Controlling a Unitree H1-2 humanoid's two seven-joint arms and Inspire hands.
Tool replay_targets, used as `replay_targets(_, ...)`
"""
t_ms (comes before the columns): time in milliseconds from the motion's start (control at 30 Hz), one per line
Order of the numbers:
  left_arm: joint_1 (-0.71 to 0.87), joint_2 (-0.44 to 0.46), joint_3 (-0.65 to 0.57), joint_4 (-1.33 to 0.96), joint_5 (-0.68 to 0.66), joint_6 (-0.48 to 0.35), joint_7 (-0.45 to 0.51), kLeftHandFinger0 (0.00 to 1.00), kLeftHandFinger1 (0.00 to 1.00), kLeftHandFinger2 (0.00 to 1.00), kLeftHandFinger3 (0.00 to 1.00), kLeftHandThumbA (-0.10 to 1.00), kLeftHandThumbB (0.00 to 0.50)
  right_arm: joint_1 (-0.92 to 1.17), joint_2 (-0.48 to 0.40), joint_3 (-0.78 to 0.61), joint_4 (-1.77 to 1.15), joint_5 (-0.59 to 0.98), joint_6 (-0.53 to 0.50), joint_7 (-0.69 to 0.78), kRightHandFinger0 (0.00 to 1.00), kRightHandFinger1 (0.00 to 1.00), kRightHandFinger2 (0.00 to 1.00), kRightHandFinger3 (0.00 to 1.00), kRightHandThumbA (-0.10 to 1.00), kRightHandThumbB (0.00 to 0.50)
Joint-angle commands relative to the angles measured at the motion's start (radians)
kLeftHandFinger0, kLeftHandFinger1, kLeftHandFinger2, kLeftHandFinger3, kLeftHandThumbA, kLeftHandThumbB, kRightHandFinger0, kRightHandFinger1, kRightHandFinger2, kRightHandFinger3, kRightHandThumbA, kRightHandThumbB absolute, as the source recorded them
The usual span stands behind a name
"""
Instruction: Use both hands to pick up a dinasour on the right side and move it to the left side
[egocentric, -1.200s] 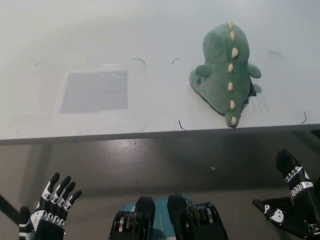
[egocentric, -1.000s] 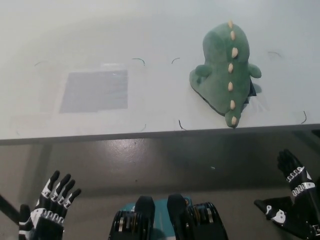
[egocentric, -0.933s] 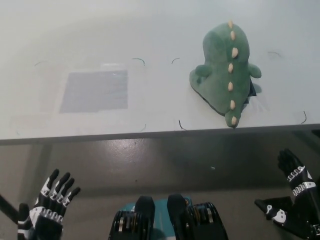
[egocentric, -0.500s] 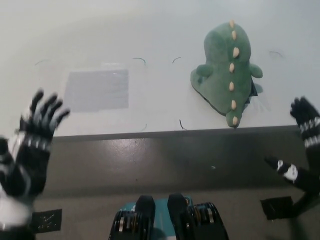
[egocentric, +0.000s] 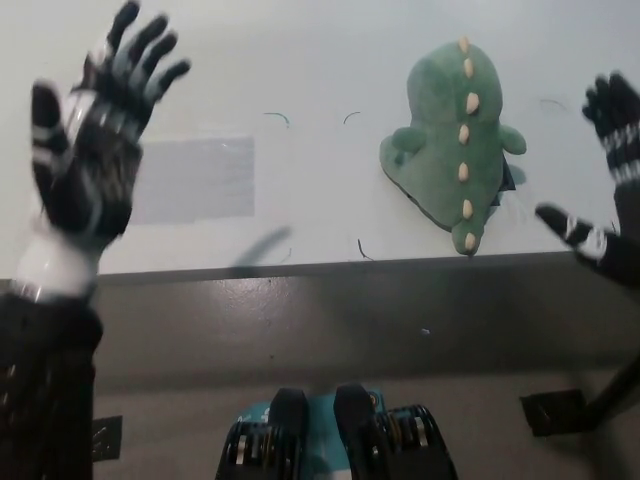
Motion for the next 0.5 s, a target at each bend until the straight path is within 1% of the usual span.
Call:
replay_targets(0,-0.114,0.010,-0.009,0.068,0.047,0.053,0.017,1.00,1.00,1.00,1.00,1.00,0.460,-0.115,-0.025,-0.020,0.003,-0.006,0.091,-0.026,1.00,1.00,1.00,1.00,0.97,0.322)
replay_targets(33,-0.149,0.011,-0.013,0.105,0.046,0.053,0.012,1.00,1.00,1.00,1.00,1.00,0.465,-0.149,-0.034,-0.017,0.017,-0.030,0.106,-0.026,1.00,1.00,1.00,1.00,1.00,0.292)
replay_targets(100,-0.207,0.012,-0.016,0.172,0.044,0.049,0.002,1.00,1.00,1.00,1.00,1.00,0.469,-0.208,-0.034,-0.010,0.041,-0.049,0.129,-0.030,1.00,1.00,1.00,1.00,1.00,0.256)
replay_targets(133,-0.216,0.011,-0.017,0.184,0.048,0.047,0.002,1.00,1.00,1.00,1.00,1.00,0.469,-0.218,-0.034,-0.010,0.050,-0.048,0.128,-0.029,1.00,1.00,1.00,1.00,1.00,0.252)
replay_targets(167,-0.248,0.012,-0.020,0.227,0.056,0.039,-0.001,1.00,1.00,1.00,1.00,1.00,0.475,-0.254,-0.027,-0.006,0.071,-0.057,0.144,-0.035,1.00,1.00,1.00,1.00,1.00,0.220)
replay_targets(233,-0.282,0.013,-0.024,0.278,0.063,0.022,-0.009,1.00,1.00,1.00,1.00,1.00,0.473,-0.293,-0.018,-0.003,0.098,-0.071,0.165,-0.043,1.00,1.00,1.00,1.00,1.00,0.202)
replay_targets(267,-0.304,0.012,-0.027,0.312,0.067,0.016,-0.011,1.00,1.00,1.00,1.00,1.00,0.482,-0.316,-0.012,0.001,0.116,-0.083,0.183,-0.051,1.00,1.00,1.00,1.00,1.00,0.158)
replay_targets(333,-0.348,0.005,-0.029,0.382,0.073,0.007,-0.010,1.00,1.00,1.00,1.00,1.00,0.487,-0.363,-0.005,0.006,0.155,-0.105,0.217,-0.063,1.00,1.00,1.00,1.00,1.00,0.118)
replay_targets(367,-0.366,0.002,-0.032,0.413,0.075,-0.001,-0.012,1.00,1.00,1.00,1.00,1.00,0.471,-0.380,-0.004,0.007,0.185,-0.107,0.216,-0.064,1.00,1.00,1.00,1.00,1.00,0.092)
replay_targets(400,-0.386,0.000,-0.035,0.447,0.077,-0.010,-0.015,1.00,1.00,1.00,1.00,1.00,0.467,-0.399,-0.004,0.008,0.215,-0.110,0.215,-0.065,1.00,1.00,1.00,1.00,1.00,0.081)
replay_targets(433,-0.413,-0.005,-0.038,0.498,0.081,-0.023,-0.016,1.00,1.00,1.00,1.00,1.00,0.462,-0.427,-0.004,0.009,0.266,-0.120,0.205,-0.070,1.00,1.00,1.00,1.00,1.00,0.087)
replay_targets(467,-0.442,-0.013,-0.042,0.549,0.083,-0.022,-0.016,1.00,1.00,1.00,1.00,1.00,0.459,-0.457,-0.004,0.010,0.319,-0.129,0.214,-0.078,1.00,1.00,1.00,1.00,1.00,0.104)
